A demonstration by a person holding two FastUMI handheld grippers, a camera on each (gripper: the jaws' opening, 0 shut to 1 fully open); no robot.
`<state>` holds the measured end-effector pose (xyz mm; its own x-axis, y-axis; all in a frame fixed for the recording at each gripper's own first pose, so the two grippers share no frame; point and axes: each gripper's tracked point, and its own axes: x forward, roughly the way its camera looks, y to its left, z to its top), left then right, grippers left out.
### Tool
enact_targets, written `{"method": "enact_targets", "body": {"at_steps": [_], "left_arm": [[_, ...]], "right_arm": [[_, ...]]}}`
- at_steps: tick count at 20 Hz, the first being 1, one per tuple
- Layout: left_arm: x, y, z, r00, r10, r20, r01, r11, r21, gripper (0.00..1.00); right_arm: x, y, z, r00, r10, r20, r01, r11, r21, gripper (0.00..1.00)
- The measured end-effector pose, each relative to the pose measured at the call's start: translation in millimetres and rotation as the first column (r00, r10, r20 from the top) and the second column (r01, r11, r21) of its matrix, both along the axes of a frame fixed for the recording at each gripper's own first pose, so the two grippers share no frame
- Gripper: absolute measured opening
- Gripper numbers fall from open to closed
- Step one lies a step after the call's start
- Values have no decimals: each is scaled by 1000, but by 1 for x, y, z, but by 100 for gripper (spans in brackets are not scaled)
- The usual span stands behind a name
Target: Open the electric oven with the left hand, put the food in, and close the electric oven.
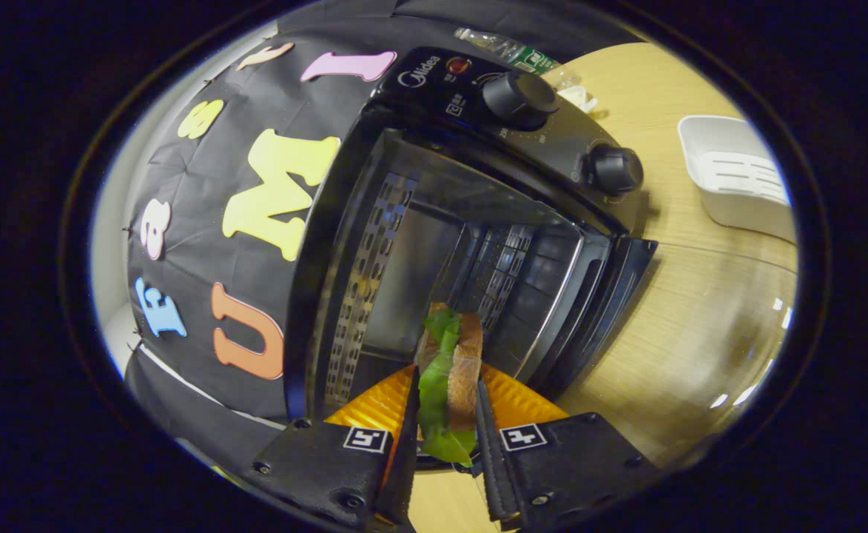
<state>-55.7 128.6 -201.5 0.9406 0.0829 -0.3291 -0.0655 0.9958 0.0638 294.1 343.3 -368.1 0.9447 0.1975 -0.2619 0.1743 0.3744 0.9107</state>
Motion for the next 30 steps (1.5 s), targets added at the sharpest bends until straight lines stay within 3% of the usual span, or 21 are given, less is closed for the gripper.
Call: {"method": "enact_targets", "body": {"at_steps": [1, 2, 3, 4, 5, 6, 8, 9, 13, 19, 20, 21, 24, 30], "left_arm": [[0, -1, 1, 1000, 3, 4, -3, 1000, -8, 96], [0, -1, 0, 1000, 8, 4, -8, 1000, -14, 96], [-1, -2, -2, 1000, 9, -3, -9, 1000, -26, 95], [-2, -2, -3, 1000, 13, -2, -13, 999, -33, 95], [-1, -2, -3, 1000, 15, -2, -15, 999, -36, 96], [-1, -3, -2, 1000, 17, -1, -17, 999, -35, 95], [-2, 1, 1, 1000, 26, 10, -26, 999, -26, 96], [-2, 1, 2, 1000, 27, 14, -27, 999, -27, 95], [3, 6, 16, 998, 45, 53, -44, 999, -16, 96], [14, -2, 30, 995, 54, 89, -53, 998, -21, 95], [16, -6, 30, 995, 50, 89, -49, 999, -22, 95], [18, -10, 29, 995, 47, 88, -45, 999, -24, 95], [22, -27, 24, 996, 28, 83, -26, 999, -26, 95], [30, -68, -5, 998, -30, 54, 31, 999, -25, 95]], "right_arm": [[-2, 2, -3, 1000, 12, -24, -13, 999, -46, 34], [-4, 1, -5, 999, 28, -39, -31, 994, -100, 46], [-3, -5, -3, 999, 28, -41, -35, 987, -158, 52], [-1, -10, -2, 999, 24, -37, -32, 975, -220, 43], [-2, -16, -1, 999, 24, -37, -34, 957, -287, 68], [-4, -21, 0, 998, 35, -52, -51, 937, -347, 62], [-15, -26, -1, 992, 82, -98, -119, 873, -473, 100], [-18, -29, 6, 992, 86, -91, -121, 850, -512, 100], [-49, -54, 28, 990, 121, -71, -140, 810, -569, 100], [-109, -126, 91, 989, 146, -34, -125, 676, -726, 100], [-121, -138, 100, 988, 150, -34, -125, 651, -748, 89], [-133, -149, 108, 987, 155, -34, -125, 634, -763, 100], [-165, -183, 130, 986, 163, -19, -111, 581, -806, 100], [-212, -248, 159, 991, 134, 5, -68, 534, -843, 100]]}}
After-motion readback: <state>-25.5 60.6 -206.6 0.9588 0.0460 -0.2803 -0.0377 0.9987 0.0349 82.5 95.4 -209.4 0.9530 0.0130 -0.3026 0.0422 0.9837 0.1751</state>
